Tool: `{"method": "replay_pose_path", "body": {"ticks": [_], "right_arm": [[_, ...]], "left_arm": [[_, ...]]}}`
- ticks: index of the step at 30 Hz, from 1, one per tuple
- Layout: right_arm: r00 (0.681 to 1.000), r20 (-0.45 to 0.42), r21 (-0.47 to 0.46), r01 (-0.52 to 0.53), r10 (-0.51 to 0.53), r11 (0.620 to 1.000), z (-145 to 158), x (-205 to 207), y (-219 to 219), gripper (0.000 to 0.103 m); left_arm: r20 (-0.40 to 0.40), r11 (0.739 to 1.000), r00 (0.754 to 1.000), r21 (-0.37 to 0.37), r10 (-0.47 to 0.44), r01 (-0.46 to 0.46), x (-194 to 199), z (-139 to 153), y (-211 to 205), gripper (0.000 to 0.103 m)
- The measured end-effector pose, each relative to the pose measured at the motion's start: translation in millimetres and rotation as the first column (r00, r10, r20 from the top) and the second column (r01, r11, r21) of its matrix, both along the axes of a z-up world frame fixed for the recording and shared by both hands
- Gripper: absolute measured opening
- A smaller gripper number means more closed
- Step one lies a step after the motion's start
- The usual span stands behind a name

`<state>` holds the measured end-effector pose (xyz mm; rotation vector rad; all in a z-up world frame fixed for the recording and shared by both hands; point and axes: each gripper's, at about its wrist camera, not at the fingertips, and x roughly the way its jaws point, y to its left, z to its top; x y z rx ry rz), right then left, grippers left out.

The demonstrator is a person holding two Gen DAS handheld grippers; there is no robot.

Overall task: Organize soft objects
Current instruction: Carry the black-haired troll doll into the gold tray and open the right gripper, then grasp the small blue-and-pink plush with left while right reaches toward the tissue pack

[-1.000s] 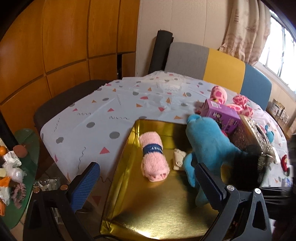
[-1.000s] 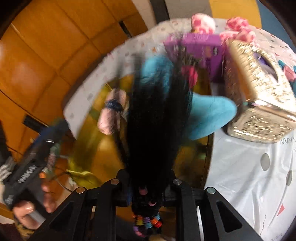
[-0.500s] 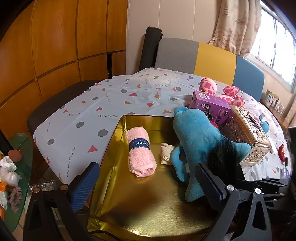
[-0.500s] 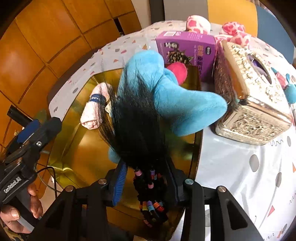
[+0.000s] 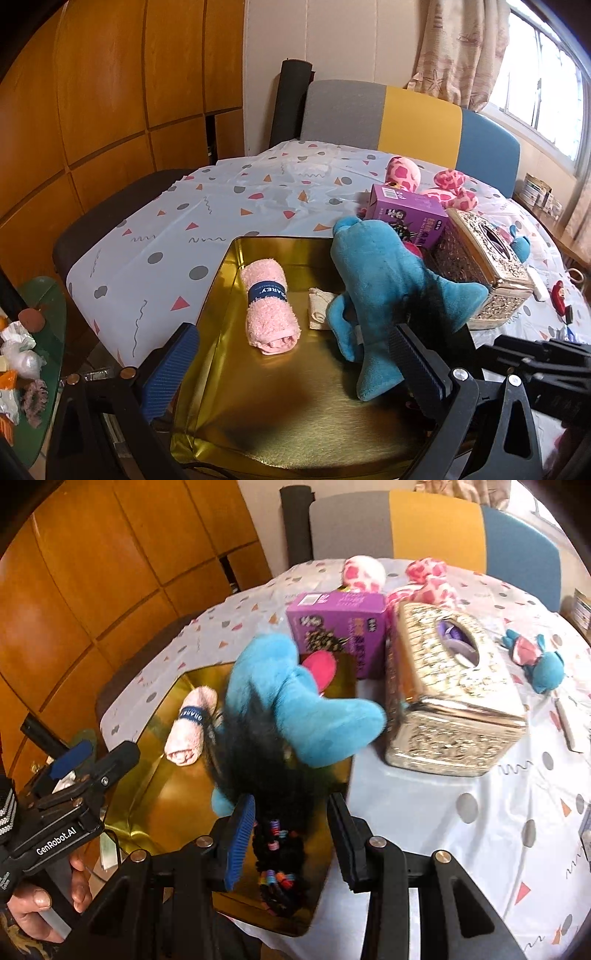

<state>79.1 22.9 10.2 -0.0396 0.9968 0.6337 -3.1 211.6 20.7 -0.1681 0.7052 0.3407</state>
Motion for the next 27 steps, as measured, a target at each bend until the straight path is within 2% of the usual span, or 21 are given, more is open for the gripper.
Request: {"method": "replay_pose_path", "body": {"ticks": [9, 18, 27], "right_arm": [[0.996, 0.037, 0.021, 0.084, -0.084, 0.996, 13, 7, -38, 0.041], [0.982, 0.045, 0.025, 0.182, -0.183, 0.983, 11, 15, -80, 0.041], [0.95, 0.064, 0.002, 0.307, -0.307, 0.952, 11, 24, -141, 0.041]], "left_arm": [[0.001, 0.999, 0.999, 0.021, -0.032, 0.032, 1, 5, -13, 0.103], [-0.008, 0.996, 0.997, 0.038, -0.076, 0.076, 4, 7, -32, 0.103], [-0.005, 0.988, 0.991, 0.071, -0.137, 0.137, 10, 14, -55, 0.103]]}}
